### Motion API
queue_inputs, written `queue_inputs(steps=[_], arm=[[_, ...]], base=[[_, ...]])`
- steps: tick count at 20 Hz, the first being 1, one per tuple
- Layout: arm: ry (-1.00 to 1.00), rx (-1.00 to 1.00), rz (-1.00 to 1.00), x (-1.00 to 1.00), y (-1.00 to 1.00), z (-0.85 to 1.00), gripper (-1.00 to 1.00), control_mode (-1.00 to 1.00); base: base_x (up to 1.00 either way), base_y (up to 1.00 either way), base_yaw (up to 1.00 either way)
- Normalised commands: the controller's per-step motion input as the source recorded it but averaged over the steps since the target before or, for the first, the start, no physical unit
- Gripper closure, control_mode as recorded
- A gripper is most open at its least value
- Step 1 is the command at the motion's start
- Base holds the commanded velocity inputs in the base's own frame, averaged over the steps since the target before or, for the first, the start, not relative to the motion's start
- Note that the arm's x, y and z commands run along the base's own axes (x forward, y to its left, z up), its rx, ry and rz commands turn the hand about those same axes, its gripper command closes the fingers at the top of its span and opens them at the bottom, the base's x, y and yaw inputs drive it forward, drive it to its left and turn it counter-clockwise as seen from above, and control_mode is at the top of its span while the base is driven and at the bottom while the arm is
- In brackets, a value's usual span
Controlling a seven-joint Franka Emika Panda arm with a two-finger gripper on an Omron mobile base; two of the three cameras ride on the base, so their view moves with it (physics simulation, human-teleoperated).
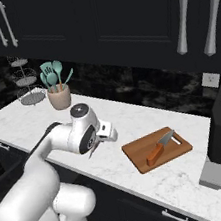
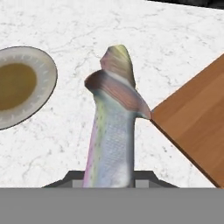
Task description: Pick up the knife from the drawer and place it on the cutting board. Then place the meat from the plate to the cutting board.
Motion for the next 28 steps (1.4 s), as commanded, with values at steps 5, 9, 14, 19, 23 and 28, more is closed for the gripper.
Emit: queue_inputs(steps=[5, 9, 14, 19, 23, 28], arm=[[0.03, 0.06, -0.11, -0.03, -0.76, 0.07, 1.0, -1.0], [0.12, 0.15, -0.02, 0.32, -0.81, 0.0, 1.0, -1.0], [0.14, 0.11, 0.0, 0.55, -0.67, 0.0, 1.0, -1.0], [0.09, 0.01, 0.0, 0.33, -0.32, -0.01, 1.0, -1.0], [0.02, -0.03, -0.02, 0.05, -0.14, -0.2, 1.0, -1.0], [0.01, 0.0, 0.0, 0.0, -0.21, -0.34, 1.0, -1.0]], base=[[0.0, 0.0, 0.0], [0.0, 0.0, 0.0], [0.0, 0.0, 0.0], [0.0, 0.0, 0.0], [0.0, 0.0, 0.0], [0.0, 0.0, 0.0]])
